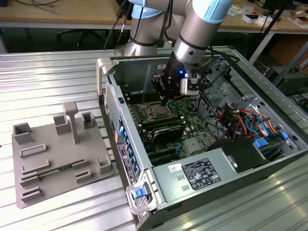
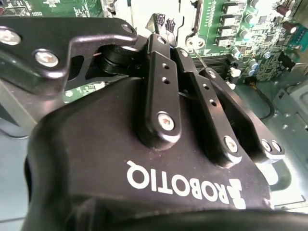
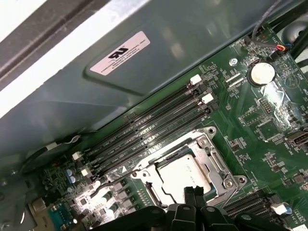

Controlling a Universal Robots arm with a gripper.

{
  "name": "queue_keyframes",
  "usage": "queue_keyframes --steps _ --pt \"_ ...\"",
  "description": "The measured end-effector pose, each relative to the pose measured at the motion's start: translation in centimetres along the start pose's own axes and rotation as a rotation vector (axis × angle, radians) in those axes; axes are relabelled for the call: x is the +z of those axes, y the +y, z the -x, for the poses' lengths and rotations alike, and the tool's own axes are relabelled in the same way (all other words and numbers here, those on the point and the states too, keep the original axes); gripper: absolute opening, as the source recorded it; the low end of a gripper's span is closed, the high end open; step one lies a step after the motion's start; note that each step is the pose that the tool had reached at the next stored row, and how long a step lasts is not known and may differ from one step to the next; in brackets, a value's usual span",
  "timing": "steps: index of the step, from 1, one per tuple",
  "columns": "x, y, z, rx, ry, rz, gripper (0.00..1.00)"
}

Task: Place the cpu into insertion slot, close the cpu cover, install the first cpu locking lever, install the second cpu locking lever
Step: 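Install the first cpu locking lever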

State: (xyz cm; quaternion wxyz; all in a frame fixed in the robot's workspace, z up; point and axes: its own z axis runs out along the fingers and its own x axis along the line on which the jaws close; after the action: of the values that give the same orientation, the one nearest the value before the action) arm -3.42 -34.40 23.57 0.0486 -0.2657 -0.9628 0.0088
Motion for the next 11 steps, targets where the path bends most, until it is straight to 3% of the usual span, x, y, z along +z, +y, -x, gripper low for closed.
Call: queue_keyframes --steps 11 --pt "0.0 0.0 0.0 -0.078 -0.0031 -0.0066 0.11"
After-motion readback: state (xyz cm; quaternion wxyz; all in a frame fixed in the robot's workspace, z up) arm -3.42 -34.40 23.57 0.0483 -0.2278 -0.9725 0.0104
